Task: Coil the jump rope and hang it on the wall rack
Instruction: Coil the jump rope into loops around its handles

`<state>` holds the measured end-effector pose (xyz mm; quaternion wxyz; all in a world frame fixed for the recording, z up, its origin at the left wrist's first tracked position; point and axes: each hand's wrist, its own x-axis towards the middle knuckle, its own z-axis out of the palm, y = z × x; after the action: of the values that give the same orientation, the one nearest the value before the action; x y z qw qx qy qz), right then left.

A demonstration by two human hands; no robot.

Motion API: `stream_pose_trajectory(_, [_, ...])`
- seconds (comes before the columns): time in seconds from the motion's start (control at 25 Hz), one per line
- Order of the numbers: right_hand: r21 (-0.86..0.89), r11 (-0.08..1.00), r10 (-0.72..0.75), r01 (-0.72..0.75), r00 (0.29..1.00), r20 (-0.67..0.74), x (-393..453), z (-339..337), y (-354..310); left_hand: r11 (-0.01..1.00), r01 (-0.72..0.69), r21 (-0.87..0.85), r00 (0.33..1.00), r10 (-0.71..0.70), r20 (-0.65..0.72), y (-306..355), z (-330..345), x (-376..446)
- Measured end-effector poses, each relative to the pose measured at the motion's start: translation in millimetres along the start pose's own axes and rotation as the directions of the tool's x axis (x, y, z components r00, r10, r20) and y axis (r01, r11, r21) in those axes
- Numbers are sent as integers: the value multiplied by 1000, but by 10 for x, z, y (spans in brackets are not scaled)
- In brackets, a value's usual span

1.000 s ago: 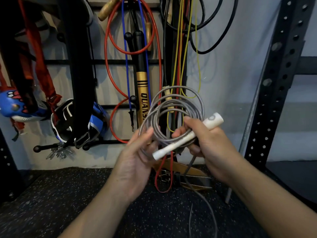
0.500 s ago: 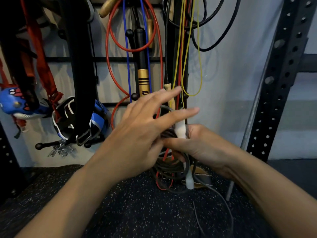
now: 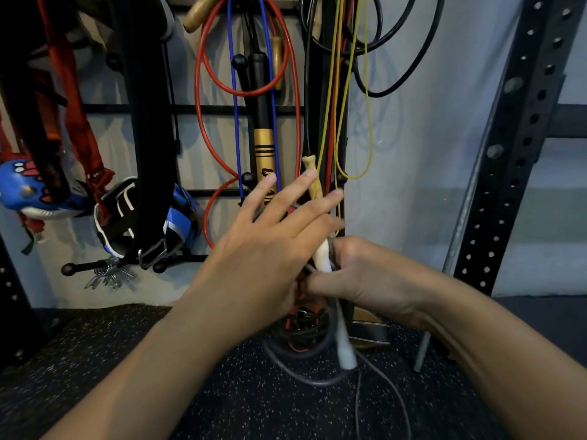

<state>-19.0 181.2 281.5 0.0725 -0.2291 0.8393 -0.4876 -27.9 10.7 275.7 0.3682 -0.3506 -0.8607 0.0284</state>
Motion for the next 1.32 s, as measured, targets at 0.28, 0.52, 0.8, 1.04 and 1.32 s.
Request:
stream_pose_trajectory(0.28, [-180, 981, 70, -79, 996, -55, 30, -58, -6, 927, 309, -213, 949, -285, 136, -65, 11, -62])
stream_pose_trajectory(0.52, [-330, 944, -48, -5, 987, -153, 39, -128, -2, 825, 555, -104, 831, -555, 29, 26, -67, -74])
stream_pose_trajectory(0.8, [-639, 755, -229, 147, 972, -46, 102, -87, -53, 959, 283, 6, 951, -282, 128, 26, -121, 33])
stream_pose_trajectory(1.04, [-604, 790, -222, 106, 968, -121, 28, -122, -100, 939, 321, -125, 916, -275, 292, -45, -159, -55])
stream_pose_trajectory(1.32, [-715, 697, -101, -57, 979, -176, -62, -305, -86, 902, 431, 24, 895, -431, 114, -15, 21, -193])
